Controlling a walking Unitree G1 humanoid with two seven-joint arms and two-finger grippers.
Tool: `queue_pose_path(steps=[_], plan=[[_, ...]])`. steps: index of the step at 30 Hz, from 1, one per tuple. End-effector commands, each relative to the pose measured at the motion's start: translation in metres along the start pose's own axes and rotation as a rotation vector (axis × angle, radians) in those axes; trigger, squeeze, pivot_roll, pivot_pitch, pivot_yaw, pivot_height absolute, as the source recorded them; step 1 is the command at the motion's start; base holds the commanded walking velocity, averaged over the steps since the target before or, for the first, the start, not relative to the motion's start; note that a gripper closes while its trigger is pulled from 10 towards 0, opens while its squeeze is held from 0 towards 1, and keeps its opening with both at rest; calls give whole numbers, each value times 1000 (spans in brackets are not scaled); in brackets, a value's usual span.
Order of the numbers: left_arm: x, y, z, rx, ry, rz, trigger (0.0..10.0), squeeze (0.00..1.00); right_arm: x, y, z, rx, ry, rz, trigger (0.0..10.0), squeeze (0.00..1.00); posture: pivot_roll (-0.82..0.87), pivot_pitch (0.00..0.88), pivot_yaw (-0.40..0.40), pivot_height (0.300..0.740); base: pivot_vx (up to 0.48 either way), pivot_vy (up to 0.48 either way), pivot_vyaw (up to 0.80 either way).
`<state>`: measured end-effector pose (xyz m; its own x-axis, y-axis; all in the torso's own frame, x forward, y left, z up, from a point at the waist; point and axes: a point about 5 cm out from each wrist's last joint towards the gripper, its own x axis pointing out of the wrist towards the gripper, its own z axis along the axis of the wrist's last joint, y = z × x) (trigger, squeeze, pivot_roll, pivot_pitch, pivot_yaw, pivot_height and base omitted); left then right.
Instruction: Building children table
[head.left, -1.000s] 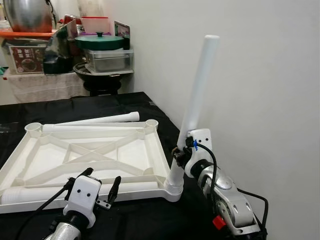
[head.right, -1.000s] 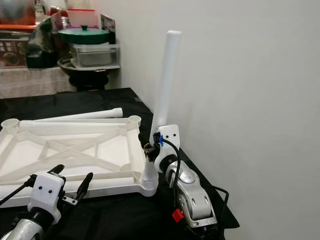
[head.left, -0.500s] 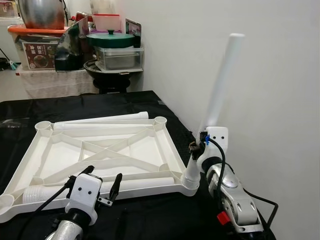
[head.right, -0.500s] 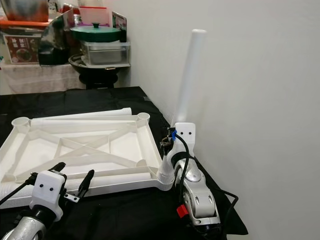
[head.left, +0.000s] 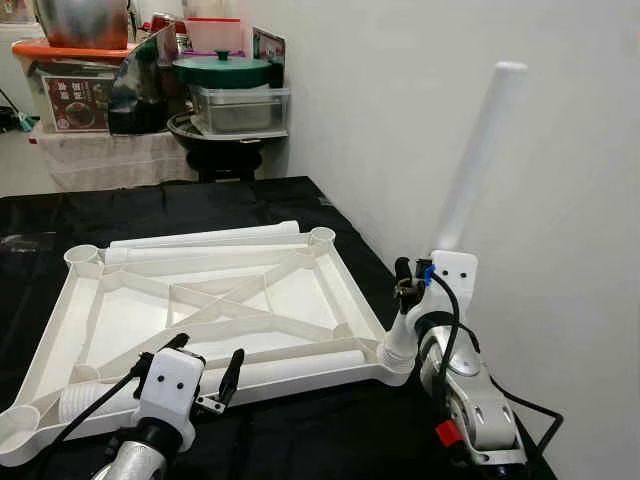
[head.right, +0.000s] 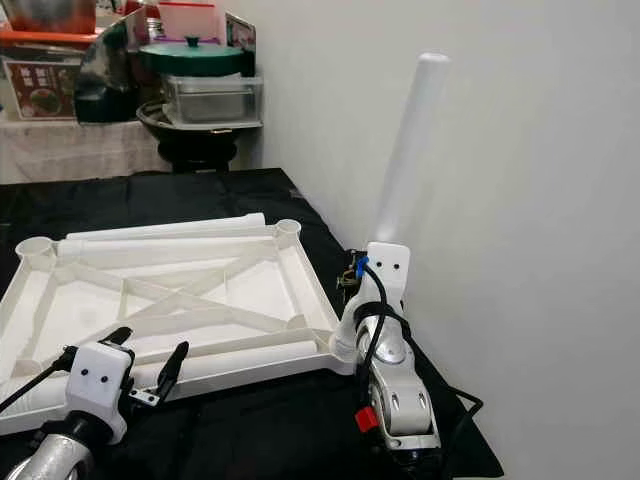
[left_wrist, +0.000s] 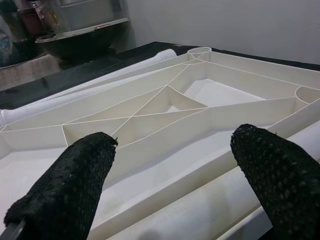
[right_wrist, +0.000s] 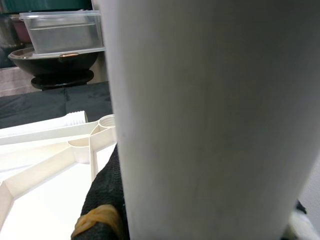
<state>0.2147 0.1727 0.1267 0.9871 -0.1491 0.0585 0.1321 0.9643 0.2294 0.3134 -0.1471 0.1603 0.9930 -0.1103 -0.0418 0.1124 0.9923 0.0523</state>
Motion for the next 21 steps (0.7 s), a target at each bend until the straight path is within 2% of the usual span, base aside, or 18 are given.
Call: queue_pose_path(steps=[1,6,12,21], plan=[[1,0,0,2,-7,-1,10000,0,-7,-26,-50,-65,232,-121,10000,0,99,0,-81,740,0,0,0],[1,-2,-1,-2,-5,-3,10000,0,-7,-26,-52,-75,245,-130,10000,0,98,0,-82,740,0,0,0],[1,-1,-1,-3,-5,1,10000,0,-7,-38,-54,-20,258,-245,10000,0,98,0,-84,740,0,0,0],[1,-1,-2,-4,-5,1,10000,0,-7,-39,-50,-30,232,-264,10000,0,96,0,-84,740,0,0,0]])
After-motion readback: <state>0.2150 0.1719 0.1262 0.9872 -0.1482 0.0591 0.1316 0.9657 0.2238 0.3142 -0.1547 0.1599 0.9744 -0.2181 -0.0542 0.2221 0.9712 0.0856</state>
